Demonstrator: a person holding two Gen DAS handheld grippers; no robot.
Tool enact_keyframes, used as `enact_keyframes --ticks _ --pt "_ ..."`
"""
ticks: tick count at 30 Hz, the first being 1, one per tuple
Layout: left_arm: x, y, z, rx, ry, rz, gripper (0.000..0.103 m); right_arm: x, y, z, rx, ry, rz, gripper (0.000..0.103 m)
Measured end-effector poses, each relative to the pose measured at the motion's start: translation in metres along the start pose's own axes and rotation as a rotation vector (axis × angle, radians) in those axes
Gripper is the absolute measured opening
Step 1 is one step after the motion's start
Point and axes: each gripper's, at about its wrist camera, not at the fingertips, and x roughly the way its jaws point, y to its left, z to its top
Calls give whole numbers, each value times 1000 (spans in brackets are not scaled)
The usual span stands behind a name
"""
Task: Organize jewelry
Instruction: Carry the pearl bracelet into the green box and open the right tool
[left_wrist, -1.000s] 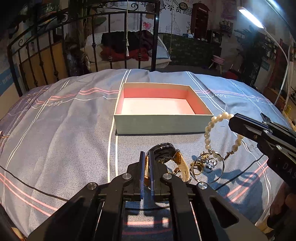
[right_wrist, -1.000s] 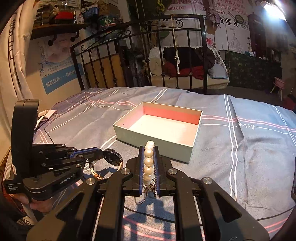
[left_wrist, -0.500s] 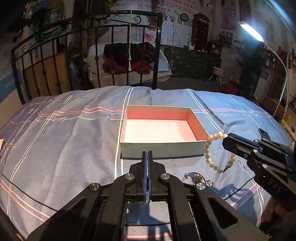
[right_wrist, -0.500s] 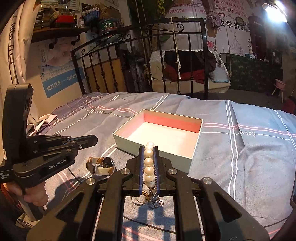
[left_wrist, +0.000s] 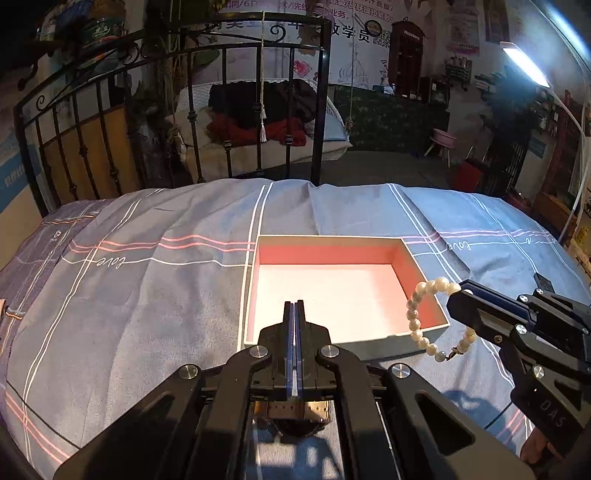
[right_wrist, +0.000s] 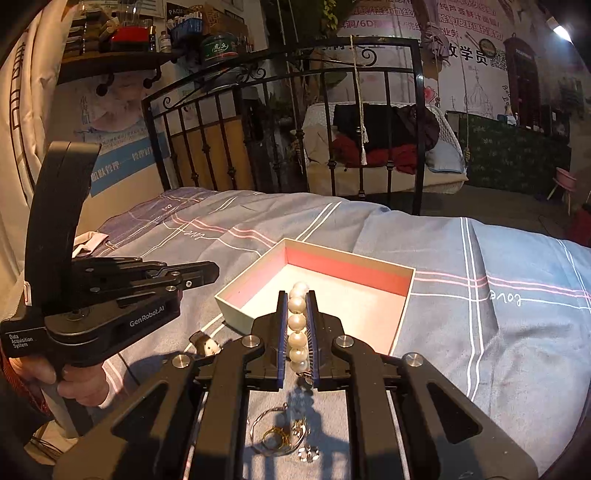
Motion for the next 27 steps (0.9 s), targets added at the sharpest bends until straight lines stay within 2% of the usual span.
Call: enact_keyframes --ticks 3,7,11,16,22,27 --pt "16 0 18 -20 24 -22 0 19 -7 15 11 7 -3 10" --pt "42 -1 34 -6 42 15 1 50 -18 28 32 43 -14 10" --pt "68 6 42 -32 97 21 0 80 -29 29 60 103 -25 10" --pt "94 12 42 -17 163 38 0 111 -40 23 83 190 -68 10" --pt "107 11 33 -5 206 40 1 132 -40 9 26 273 -153 10" --pt "111 11 28 -6 246 26 1 134 -40 -1 5 294 -175 11"
